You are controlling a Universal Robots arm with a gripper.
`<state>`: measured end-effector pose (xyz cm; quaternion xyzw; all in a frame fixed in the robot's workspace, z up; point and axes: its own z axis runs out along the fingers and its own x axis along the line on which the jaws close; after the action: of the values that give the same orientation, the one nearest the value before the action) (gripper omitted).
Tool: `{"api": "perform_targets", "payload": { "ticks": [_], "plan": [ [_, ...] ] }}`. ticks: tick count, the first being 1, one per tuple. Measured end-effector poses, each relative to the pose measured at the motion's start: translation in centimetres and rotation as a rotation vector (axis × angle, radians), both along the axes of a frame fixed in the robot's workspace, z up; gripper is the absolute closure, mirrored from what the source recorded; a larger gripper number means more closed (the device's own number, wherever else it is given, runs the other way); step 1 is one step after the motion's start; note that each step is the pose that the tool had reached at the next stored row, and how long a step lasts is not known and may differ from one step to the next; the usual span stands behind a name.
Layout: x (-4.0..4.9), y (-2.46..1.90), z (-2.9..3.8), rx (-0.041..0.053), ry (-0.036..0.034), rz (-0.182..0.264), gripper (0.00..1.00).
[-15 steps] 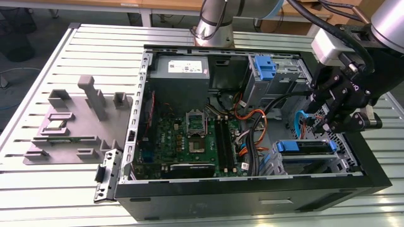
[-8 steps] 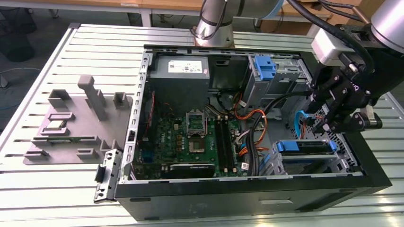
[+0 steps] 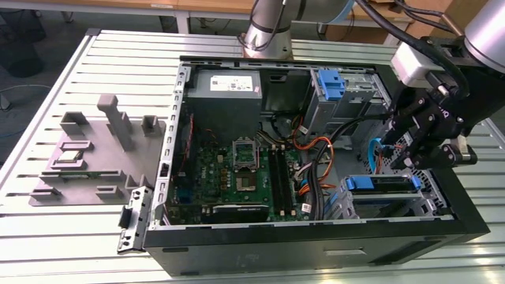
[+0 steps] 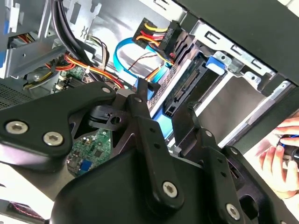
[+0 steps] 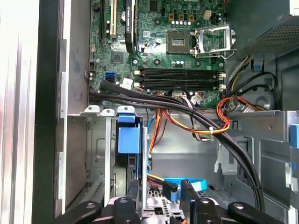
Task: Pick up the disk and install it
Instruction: 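Insert the first disk wire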
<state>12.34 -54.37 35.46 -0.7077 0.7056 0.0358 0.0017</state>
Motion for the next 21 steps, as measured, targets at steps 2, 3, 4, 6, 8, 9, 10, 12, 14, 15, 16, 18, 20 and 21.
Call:
{"api": "perform_targets", "payload": {
  "ticks": [2,3,4,6,8,9,10,12,14,15,16,18,20,21],
  "plan": [
    [0.02,0.0,-0.19,-0.0001,0.0101,0.0,0.52],
    [0.01,0.0,-0.18,-0.0003,0.0112,0.0,0.52],
    [0.01,0.0,-0.18,-0.0003,0.0113,0.0,0.52],
    [0.01,0.0,-0.18,-0.0004,0.0115,0.0,0.52],
    [0.02,0.0,-0.19,-0.0002,0.0116,0.0,0.52],
    [0.07,0.0,-0.2,-0.0001,0.0117,0.0,0.52],
    [0.15,0.0,-0.2,0.0,0.0117,0.0,0.52],
    [0.23,0.01,-0.2,0.0,0.0117,0.0,0.52],
    [0.36,0.0,-0.2,-0.0002,0.0117,0.0,0.52],
    [0.42,0.0,-0.19,-0.0002,0.0117,0.0,0.52],
    [0.42,0.0,-0.19,-0.0002,0.0116,0.0,0.52],
    [0.42,0.0,-0.19,-0.0001,0.0117,0.0,0.52],
    [0.43,0.0,-0.19,-0.0002,0.0116,0.0,0.52],
    [0.43,0.0,-0.19,-0.0002,0.0116,0.0,0.52]
  ]
}}
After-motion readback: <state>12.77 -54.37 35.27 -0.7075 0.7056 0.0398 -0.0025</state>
